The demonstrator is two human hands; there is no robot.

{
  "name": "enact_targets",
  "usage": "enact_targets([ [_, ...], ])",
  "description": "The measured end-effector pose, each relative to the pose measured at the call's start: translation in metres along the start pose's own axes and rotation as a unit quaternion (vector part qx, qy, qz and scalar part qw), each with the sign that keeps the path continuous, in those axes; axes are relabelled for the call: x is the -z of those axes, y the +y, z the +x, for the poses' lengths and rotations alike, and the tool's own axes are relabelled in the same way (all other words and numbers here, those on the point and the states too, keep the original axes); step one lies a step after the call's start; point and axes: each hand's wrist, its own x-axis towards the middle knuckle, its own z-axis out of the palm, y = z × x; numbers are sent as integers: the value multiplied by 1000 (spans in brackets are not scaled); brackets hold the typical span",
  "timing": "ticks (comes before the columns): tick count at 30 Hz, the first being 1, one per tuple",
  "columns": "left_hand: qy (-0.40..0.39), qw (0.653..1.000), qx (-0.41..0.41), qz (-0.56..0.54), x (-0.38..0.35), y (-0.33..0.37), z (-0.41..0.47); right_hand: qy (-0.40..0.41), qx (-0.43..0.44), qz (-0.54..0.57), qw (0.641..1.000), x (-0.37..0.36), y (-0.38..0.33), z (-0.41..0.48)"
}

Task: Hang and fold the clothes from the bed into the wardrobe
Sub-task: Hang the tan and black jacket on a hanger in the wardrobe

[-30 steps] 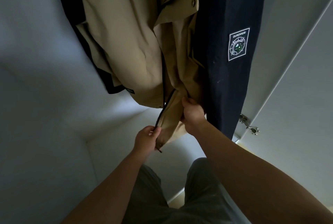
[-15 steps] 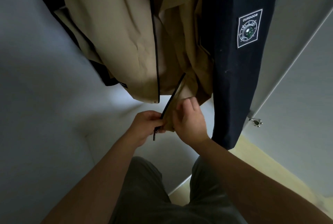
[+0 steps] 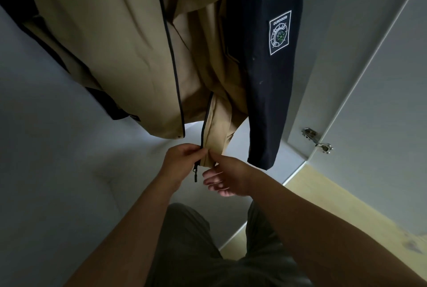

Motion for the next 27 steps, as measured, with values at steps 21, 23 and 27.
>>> enact_targets([
  [21, 55, 984, -52, 159, 6, 2, 9, -10, 34, 170, 985, -31, 16, 4],
  [23, 57, 983, -49, 167, 7, 2, 9, 41, 60, 143, 987, -34, 17, 2],
  [27, 58, 986, -36, 154, 7, 2, 10, 167, 128, 51, 976, -34, 17, -4],
])
